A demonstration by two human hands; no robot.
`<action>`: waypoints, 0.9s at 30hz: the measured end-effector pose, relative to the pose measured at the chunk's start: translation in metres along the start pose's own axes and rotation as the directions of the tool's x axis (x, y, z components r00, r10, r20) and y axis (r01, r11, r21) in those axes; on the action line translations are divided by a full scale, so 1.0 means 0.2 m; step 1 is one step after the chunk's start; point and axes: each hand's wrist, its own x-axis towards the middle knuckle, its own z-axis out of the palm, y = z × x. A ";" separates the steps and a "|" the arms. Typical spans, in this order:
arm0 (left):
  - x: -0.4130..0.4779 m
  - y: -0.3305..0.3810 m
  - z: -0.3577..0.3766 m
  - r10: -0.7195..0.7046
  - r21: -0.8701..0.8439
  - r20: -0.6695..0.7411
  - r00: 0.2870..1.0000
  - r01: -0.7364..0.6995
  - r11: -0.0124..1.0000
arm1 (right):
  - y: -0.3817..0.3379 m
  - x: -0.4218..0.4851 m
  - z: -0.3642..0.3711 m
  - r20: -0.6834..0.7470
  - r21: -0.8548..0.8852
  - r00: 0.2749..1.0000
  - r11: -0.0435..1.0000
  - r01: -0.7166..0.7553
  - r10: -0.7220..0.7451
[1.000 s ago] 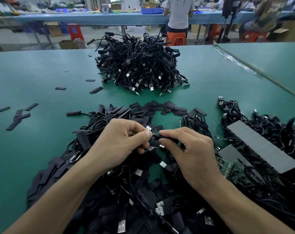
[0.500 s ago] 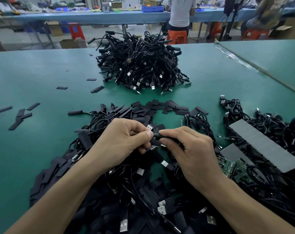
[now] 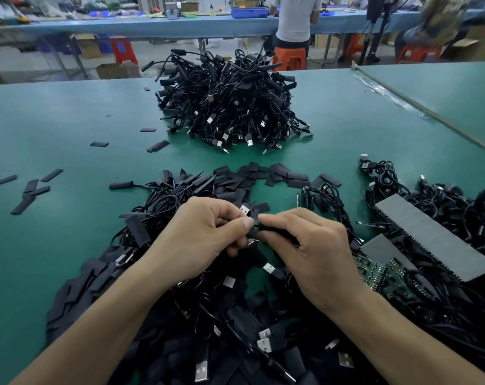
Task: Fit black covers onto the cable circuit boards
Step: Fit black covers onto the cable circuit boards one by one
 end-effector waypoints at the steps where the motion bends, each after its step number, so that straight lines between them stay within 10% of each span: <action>1: 0.00 0.00 0.00 0.001 0.006 0.002 1.000 -0.001 1.000 | 0.00 0.00 0.00 0.006 -0.003 1.000 1.000 -0.002 0.002; 27: 0.00 0.00 0.01 -0.004 0.096 0.034 0.999 0.001 0.995 | 0.00 0.01 0.00 0.068 0.095 0.995 0.992 -0.083 0.076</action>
